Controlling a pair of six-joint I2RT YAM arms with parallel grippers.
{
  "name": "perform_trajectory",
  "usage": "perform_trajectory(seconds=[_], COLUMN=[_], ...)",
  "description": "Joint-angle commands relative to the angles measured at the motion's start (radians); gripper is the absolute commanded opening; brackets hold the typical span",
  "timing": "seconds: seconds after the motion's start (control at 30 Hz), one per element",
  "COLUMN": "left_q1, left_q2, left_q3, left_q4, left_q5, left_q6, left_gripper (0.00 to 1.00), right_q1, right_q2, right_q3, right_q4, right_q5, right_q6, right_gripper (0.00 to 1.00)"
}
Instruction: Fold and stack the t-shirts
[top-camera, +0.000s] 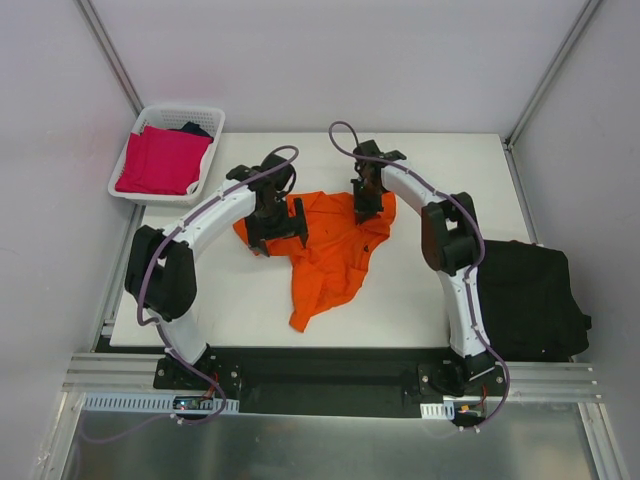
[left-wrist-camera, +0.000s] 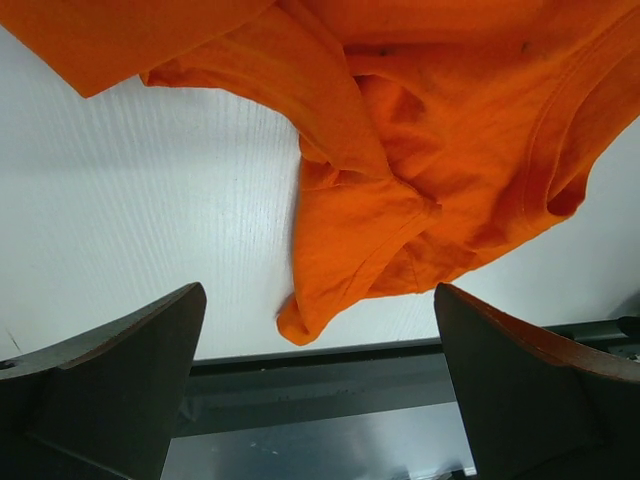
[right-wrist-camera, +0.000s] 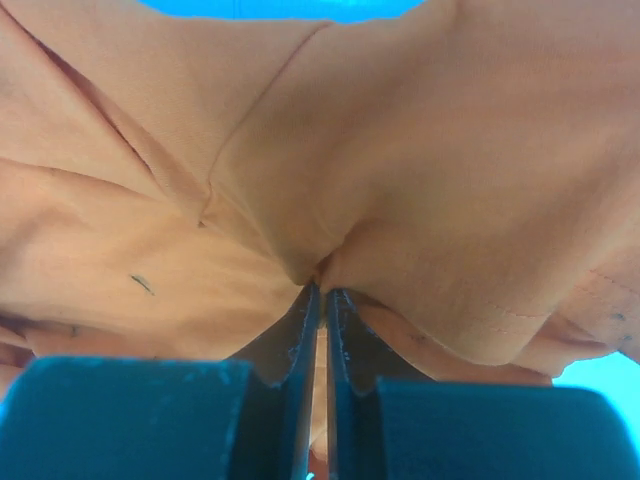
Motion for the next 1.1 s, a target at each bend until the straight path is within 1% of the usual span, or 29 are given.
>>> perform_trajectory(seconds=[0.0,0.07,0.13,0.2,0.3,0.37,0.47,0.5,0.6,0.63,0.73,0.8,0.87,0.93,0.97,1.07], left_q1=[-0.009,-0.009,-0.009,-0.009,-0.009,-0.009,-0.009,-0.009,-0.009,-0.009,-0.009,-0.010,-0.010,-0.013,-0.013,-0.018], left_q2=[0.009,0.018,0.021,0.020,0.017,0.012,0.014,0.015,0.021,0.021,0.021,0.023,0.027,0.038,0.043,0.072], left_q3=[0.065,0.076,0.093,0.098,0.093,0.084,0.079,0.079,0.088,0.090,0.101,0.108,0.122,0.131,0.136,0.144], left_q4=[-0.023,-0.023,-0.023,-0.022,-0.023,-0.022,-0.020,-0.022,-0.020,-0.020,-0.022,-0.020,-0.016,0.009,0.029,0.101], left_q5=[0.021,0.027,0.028,0.032,0.036,0.038,0.045,0.047,0.053,0.055,0.059,0.062,0.076,0.094,0.131,0.209], left_q6=[0.024,0.028,0.031,0.033,0.037,0.039,0.045,0.048,0.054,0.056,0.059,0.059,0.059,0.062,0.065,0.065], left_gripper=[0.99,0.99,0.99,0.99,0.99,0.99,0.99,0.99,0.99,0.99,0.99,0.99,0.99,0.99,0.99,0.99], right_q1=[0.004,0.002,0.002,0.004,0.002,0.002,0.005,0.005,0.007,0.007,0.008,0.007,0.007,0.007,0.005,0.021], right_q2=[-0.058,-0.076,-0.107,-0.133,-0.188,-0.222,-0.226,-0.225,-0.207,-0.203,-0.202,-0.219,-0.236,-0.259,-0.268,-0.320], right_q3=[-0.060,-0.095,-0.125,-0.177,-0.254,-0.285,-0.285,-0.265,-0.201,-0.146,-0.055,-0.021,0.003,0.002,-0.023,-0.107], right_q4=[-0.041,-0.044,-0.062,-0.086,-0.100,-0.103,-0.099,-0.100,-0.134,-0.148,-0.203,-0.226,-0.234,-0.234,-0.223,-0.154], right_q5=[0.018,0.035,0.079,0.171,0.239,0.256,0.209,0.204,0.207,0.216,0.254,0.288,0.284,0.250,0.183,0.098], right_q6=[-0.015,-0.012,0.008,0.028,0.059,0.070,0.059,0.058,0.050,0.050,0.041,0.036,0.030,0.030,0.033,0.031], right_gripper=[0.07,0.07,0.06,0.04,0.03,0.03,0.10,0.16,0.23,0.24,0.25,0.25,0.25,0.25,0.25,0.19])
